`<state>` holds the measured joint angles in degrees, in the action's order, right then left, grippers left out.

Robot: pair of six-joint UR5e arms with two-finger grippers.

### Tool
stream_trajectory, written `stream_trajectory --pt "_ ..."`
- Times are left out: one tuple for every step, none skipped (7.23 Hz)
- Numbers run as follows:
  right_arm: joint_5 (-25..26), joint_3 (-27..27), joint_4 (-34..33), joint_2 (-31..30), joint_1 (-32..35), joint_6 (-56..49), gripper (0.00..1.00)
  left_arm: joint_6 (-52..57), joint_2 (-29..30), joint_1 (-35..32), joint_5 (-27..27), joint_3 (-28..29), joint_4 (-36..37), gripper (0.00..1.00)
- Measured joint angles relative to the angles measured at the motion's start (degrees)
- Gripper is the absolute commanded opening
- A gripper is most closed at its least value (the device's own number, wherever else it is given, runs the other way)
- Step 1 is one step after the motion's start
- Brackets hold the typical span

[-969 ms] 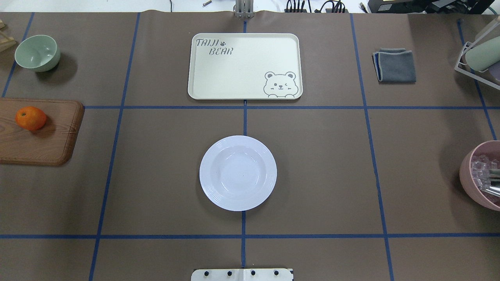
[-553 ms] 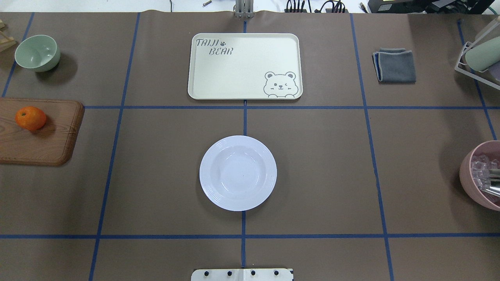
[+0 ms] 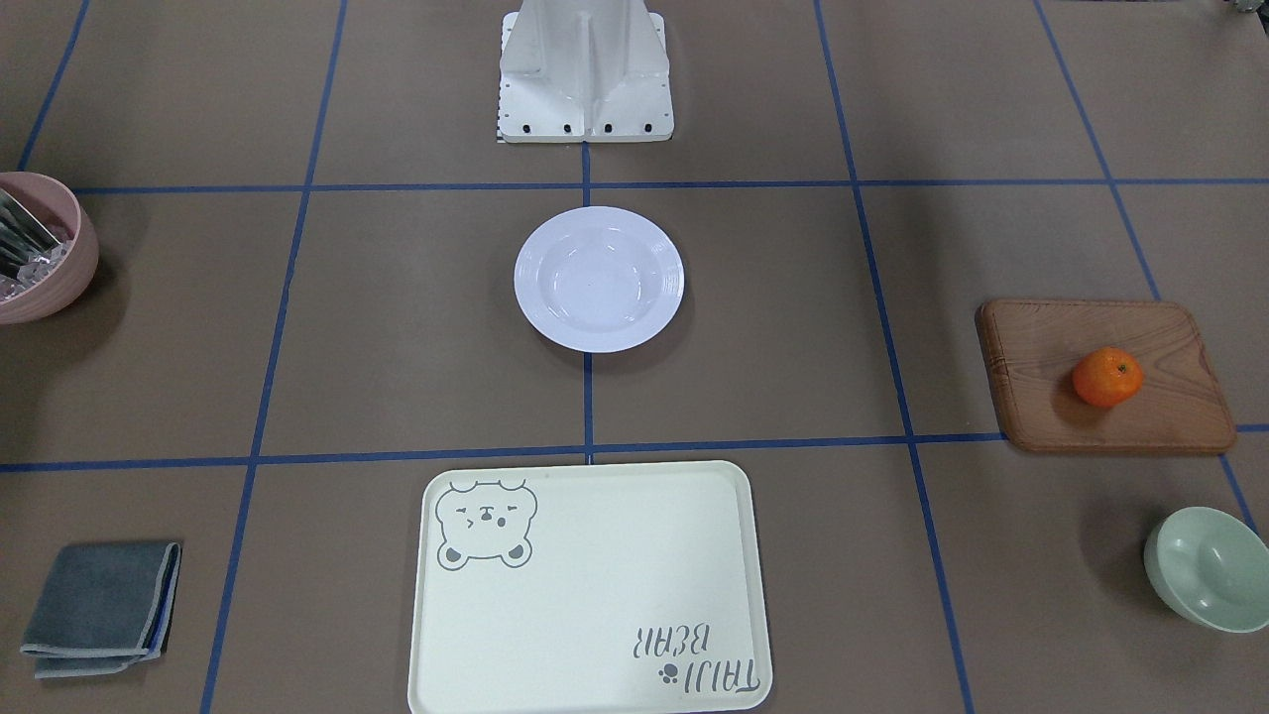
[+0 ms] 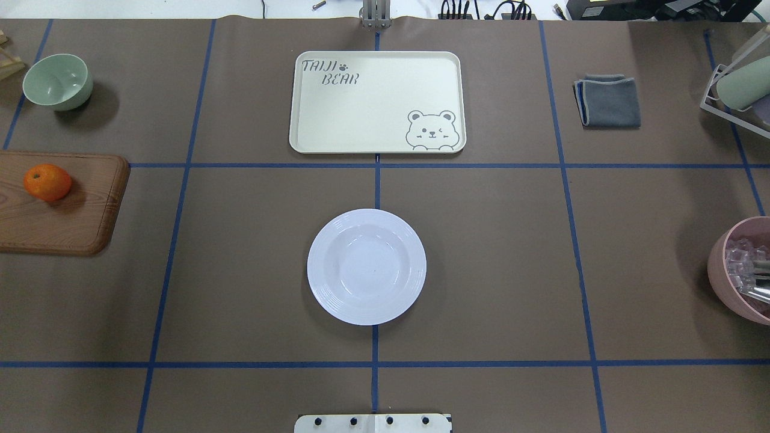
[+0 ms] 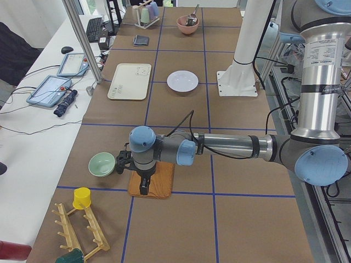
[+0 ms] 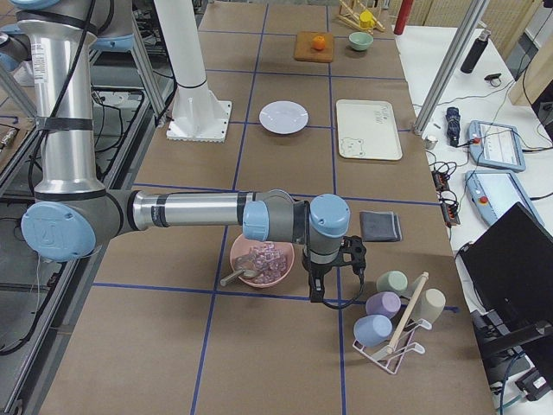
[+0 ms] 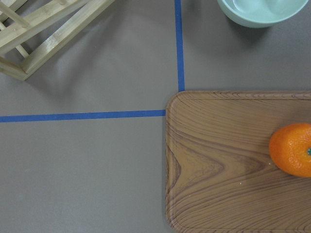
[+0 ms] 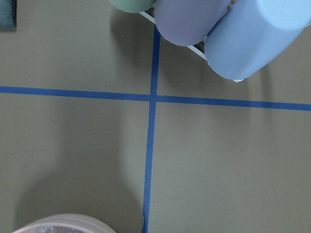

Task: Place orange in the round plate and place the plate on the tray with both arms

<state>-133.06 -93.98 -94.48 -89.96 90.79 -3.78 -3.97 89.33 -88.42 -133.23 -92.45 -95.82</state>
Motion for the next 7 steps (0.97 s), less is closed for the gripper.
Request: stream_trajectory --pt "-0.02 -0.1 0.0 -0.01 0.0 0.0 1.0 0.03 0.01 0.02 -0.12 -0.26 -0.13 0.99" --pt "-0.04 -0.24 0.0 -0.03 0.0 0.0 1.0 0.09 0.2 0.19 -0.18 -0.66 -0.5 0.99" --pt "0.07 -0.36 0.0 0.08 0.0 0.0 1.0 0.09 0.48 0.99 -0.23 -1.1 -1.0 0.99" --pt "0.18 -0.55 0.02 0.28 -0.01 -0.02 1.0 -0.02 0.69 2.35 -0.28 -1.42 -1.34 0.99" --pt "0.21 -1.2 0.04 0.63 -0.04 -0.04 1.0 -0.1 1.05 3.46 -0.33 -1.86 -1.44 0.99" --pt "0.36 -1.97 0.02 1.01 -0.07 -0.02 1.0 -0.72 1.66 5.06 -0.34 -2.5 -1.4 0.99" --pt "0.35 -1.93 0.02 0.97 -0.08 0.09 1.0 -4.41 2.34 7.52 -0.31 -2.78 -1.43 0.99"
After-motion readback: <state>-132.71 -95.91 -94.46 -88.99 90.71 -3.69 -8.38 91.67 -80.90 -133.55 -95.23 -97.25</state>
